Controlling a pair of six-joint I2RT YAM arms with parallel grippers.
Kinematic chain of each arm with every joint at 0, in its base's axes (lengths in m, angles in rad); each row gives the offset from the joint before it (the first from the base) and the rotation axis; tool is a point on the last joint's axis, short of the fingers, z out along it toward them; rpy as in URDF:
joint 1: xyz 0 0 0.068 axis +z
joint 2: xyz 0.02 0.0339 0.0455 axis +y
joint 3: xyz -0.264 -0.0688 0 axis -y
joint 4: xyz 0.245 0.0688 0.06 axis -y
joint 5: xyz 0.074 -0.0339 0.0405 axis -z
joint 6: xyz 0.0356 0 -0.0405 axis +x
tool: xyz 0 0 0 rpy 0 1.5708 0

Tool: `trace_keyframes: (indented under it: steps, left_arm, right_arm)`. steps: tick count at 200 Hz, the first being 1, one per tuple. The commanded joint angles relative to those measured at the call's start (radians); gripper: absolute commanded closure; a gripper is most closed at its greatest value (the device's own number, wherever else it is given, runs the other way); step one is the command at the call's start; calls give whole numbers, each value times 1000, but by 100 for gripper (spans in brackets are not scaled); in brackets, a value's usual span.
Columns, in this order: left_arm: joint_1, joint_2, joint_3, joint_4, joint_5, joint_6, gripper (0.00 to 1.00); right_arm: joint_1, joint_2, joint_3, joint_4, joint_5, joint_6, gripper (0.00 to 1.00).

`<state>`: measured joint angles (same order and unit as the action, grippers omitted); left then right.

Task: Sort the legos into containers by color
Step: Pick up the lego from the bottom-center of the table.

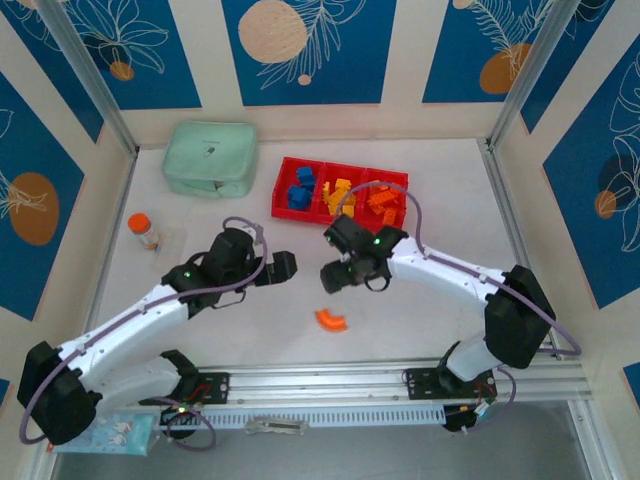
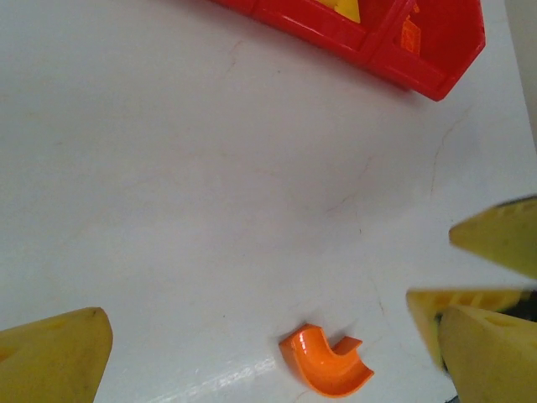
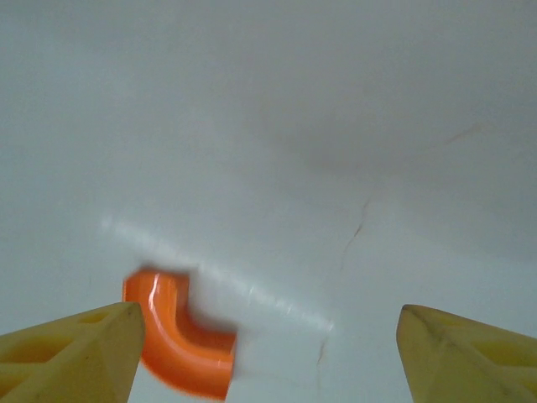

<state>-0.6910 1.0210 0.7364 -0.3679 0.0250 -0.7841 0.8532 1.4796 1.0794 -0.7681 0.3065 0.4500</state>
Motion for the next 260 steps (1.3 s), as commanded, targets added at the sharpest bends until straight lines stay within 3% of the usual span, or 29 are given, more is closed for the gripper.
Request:
trace_keyframes:
  steps: [1,38,89,122,171,260]
  left_arm:
    - [10,-48,-35,-44,-26,-29,1]
    - [10,-91,-76,-58,-43,-56,1]
    - [10,-112,-86,-73,-56,-64,1]
    - [10,-120,-94,-75,-60,-66,1]
    - [12,-127,-94,-77,-66,-67,1]
    - [12,-135,-91,-90,-80,-64,1]
  right_arm:
    - [67,-44,-57,-41,-13,29,19]
    - [200,-26,-137,33,-12,38,15]
    - [270,109,-125,80,22,1,11]
    - [273,189,-86,54,113,6,9]
    - [247,247,-34,54,152,-13,9]
    - [233,280,-19,64,89,-23,38]
